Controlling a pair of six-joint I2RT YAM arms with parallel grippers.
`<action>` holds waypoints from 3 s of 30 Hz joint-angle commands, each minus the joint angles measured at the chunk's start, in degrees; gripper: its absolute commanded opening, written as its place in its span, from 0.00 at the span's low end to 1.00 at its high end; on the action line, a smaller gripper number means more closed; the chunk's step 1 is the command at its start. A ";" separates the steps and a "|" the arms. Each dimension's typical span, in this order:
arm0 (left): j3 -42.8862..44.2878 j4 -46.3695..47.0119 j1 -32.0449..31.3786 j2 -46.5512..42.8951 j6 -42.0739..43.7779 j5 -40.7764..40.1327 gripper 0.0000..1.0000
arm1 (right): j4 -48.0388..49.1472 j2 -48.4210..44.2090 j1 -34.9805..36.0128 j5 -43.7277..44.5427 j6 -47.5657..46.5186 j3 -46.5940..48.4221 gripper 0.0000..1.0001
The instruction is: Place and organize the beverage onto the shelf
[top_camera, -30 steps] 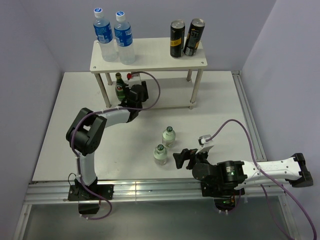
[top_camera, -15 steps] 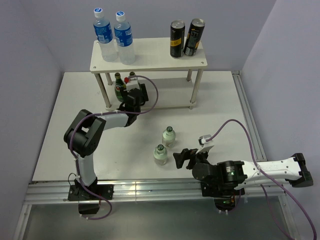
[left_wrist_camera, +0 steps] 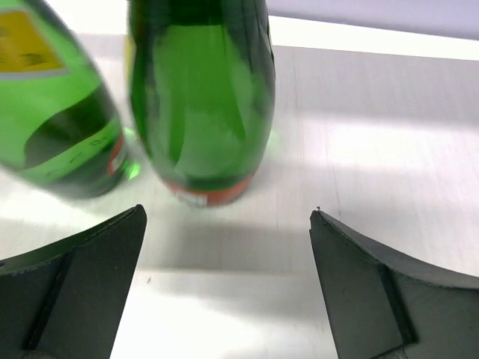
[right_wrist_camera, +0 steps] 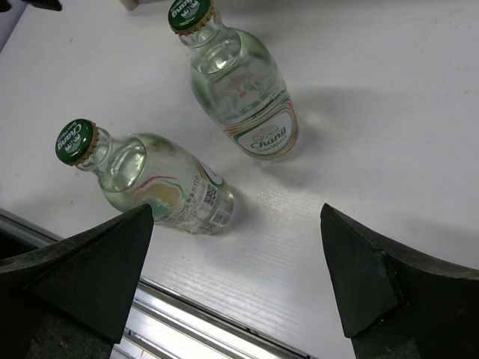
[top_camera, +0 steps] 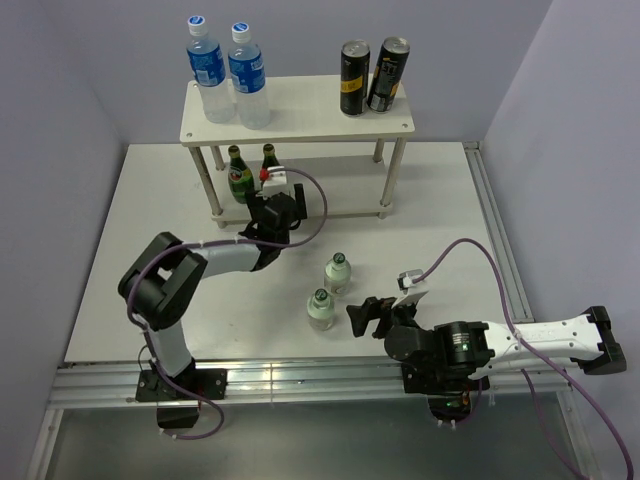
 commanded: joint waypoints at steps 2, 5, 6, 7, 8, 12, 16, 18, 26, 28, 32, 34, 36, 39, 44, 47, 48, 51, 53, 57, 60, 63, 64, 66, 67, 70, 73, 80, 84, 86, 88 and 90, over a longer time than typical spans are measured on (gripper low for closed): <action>-2.54 -4.30 -2.98 -7.86 -1.39 -8.23 0.98 | -0.57 -0.45 0.37 2.84 1.83 0.70 1.00; -3.16 -11.34 -5.09 -11.99 -6.74 -12.11 0.97 | -0.75 -0.28 0.37 3.19 2.27 0.71 1.00; -3.68 -15.10 -5.44 -14.79 -8.25 -12.74 0.96 | -0.75 -0.36 0.46 3.27 2.53 0.62 1.00; -4.38 -16.80 -5.79 -16.38 -9.31 -12.92 0.96 | -0.75 -0.45 0.37 3.45 2.62 0.62 1.00; -5.96 -17.86 -6.32 -17.96 -10.45 -13.01 0.96 | -0.75 -0.54 0.37 3.45 2.71 0.44 1.00; -8.69 -26.55 -11.06 -27.27 -13.71 -14.15 0.95 | -0.48 -1.07 0.37 3.45 2.62 0.18 1.00; -13.08 -32.78 -17.56 -35.98 -12.22 -8.81 0.95 | -0.57 -1.16 0.37 3.45 2.71 0.18 1.00; -15.37 -35.69 -22.72 -39.93 -12.13 -7.74 0.95 | -0.75 -0.98 0.46 3.36 2.62 0.44 1.00; -19.76 -52.23 -45.39 -42.86 -32.77 -17.57 0.96 | -2.41 2.36 0.46 4.86 4.11 1.85 1.00; -20.82 -51.36 -49.11 -41.36 -36.10 -18.54 0.97 | -2.59 2.19 0.46 4.86 4.47 1.94 1.00; -20.75 -47.05 -56.66 -36.36 -37.96 -20.21 0.97 | -2.42 1.13 0.46 4.33 4.29 1.41 1.00; -19.34 -48.27 -57.82 -32.41 -39.80 -21.62 0.98 | -2.68 0.78 0.37 4.24 4.64 1.41 1.00; -17.84 -47.58 -58.26 -29.08 -39.38 -21.89 0.98 | -2.68 0.86 0.46 4.24 4.73 1.32 1.00; -18.19 -40.91 -58.27 -25.91 -36.48 -21.45 0.98 | -2.77 1.21 0.46 4.24 5.08 1.32 1.00; -18.28 -29.33 -56.70 -20.45 -33.23 -24.52 0.99 | -2.68 1.39 0.46 4.24 5.43 1.06 1.00; -18.01 -23.00 -54.32 -16.76 -30.07 -24.52 0.99 | -2.59 0.95 0.46 4.24 5.35 0.97 1.00; -18.10 -21.40 -53.79 -15.01 -29.19 -24.61 0.99 | -2.50 0.87 0.46 4.15 5.17 0.97 1.00; -18.01 -16.57 -51.59 -12.02 -26.81 -25.13 0.95 | -2.33 1.04 0.46 4.15 5.17 0.88 1.00; -18.10 -13.75 -49.93 -10.78 -24.80 -25.40 0.93 | -1.80 1.39 0.46 4.07 5.17 0.79 1.00; -18.10 -8.56 -47.11 -8.31 -21.80 -25.23 0.75 | -0.22 3.32 0.37 3.80 4.56 1.06 1.00; -18.45 -6.79 -45.53 -8.05 -20.74 -25.22 0.51 | 1.79 5.51 0.46 3.89 3.95 1.58 1.00; -19.94 -6.27 -44.82 -9.45 -20.92 -25.05 0.35 | 9.17 8.68 -0.59 0.56 -0.97 1.15 1.00; -20.99 -6.87 -44.64 -9.98 -21.96 -25.22 0.30 | 12.06 9.82 -1.38 -0.49 -1.42 1.32 1.00; -22.14 -7.75 -43.85 -11.73 -22.67 -25.66 0.18 | 15.41 13.42 -3.57 -3.22 -3.96 1.32 1.00; -22.93 -8.54 -43.59 -12.35 -24.24 -26.71 0.13 | 19.25 14.83 -4.54 -4.71 -5.36 1.41 1.00; -25.03 -12.50 -42.45 -15.42 -27.32 -28.12 0.07 | 23.42 21.15 -8.23 -7.88 -7.31 2.55 1.00; -27.93 -14.70 -41.39 -18.50 -30.23 -28.57 0.05 | 24.83 28.01 -11.04 -8.59 -7.75 5.00 1.00; -30.84 -19.71 -40.51 -22.46 -35.95 -30.15 0.00 | 21.33 39.96 -13.07 -8.59 -3.99 13.17 1.00; -32.34 -19.37 -40.07 -24.22 -35.95 -29.80 0.00 | 19.63 38.49 -12.55 -9.56 -1.95 13.81 1.00; -33.57 -17.35 -39.99 -25.18 -35.34 -29.53 0.00 | 20.61 38.74 -13.42 -8.42 -2.30 13.36 1.00; -34.36 -15.85 -39.63 -25.36 -34.10 -28.66 0.00 | 18.16 40.06 -14.91 -7.72 -2.04 14.50 1.00; -34.19 -15.93 -39.54 -25.19 -34.10 -28.57 0.00 | 16.22 41.73 -15.97 -6.57 -0.55 15.73 1.00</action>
